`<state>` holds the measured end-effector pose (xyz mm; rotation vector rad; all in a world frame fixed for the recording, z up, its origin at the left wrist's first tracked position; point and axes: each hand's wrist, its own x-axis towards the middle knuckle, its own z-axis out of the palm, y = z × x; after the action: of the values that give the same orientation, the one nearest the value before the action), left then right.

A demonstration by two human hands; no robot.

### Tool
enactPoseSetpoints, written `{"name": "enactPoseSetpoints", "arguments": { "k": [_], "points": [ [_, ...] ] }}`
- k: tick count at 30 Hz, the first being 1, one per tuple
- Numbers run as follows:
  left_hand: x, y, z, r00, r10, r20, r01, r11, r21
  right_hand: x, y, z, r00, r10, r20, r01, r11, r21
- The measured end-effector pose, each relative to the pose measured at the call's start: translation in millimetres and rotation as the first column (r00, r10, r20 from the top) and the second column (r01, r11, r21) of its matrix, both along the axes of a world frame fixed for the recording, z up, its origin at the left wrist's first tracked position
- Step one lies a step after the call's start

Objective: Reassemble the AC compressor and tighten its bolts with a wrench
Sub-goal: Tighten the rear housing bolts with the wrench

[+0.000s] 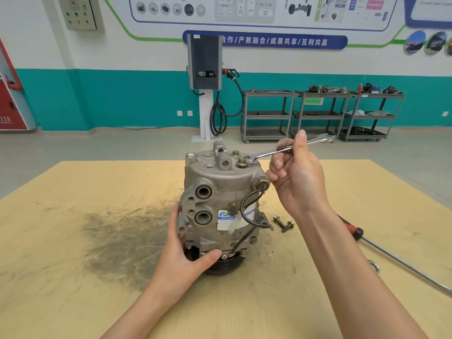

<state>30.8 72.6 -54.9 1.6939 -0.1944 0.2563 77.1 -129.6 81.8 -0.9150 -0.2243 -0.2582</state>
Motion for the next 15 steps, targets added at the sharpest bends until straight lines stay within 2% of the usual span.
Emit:
{"name": "enactPoseSetpoints", "arguments": {
  "k": [6,12,15],
  "points": [
    [0.0,0.8,-1.3,1.000,-0.014,0.013,0.014,1.000,0.008,-3.4,12.9,-3.1,0.967,-0.198,0.161,0.202,0.979,-0.012],
    [-0.3,1.2,-0.5,1.000,-0.019,0.006,0.019,1.000,0.008,-13.9,18.2,-4.8,0.864,-0.339,0.374,0.411,0.902,-0.133],
    [-0.1,1.3,-0.6,1.000,-0.006,0.005,0.006,1.000,0.020,-17.9,22.3,-6.5,0.823,-0.368,0.433,0.478,0.861,-0.175]
  ]
}}
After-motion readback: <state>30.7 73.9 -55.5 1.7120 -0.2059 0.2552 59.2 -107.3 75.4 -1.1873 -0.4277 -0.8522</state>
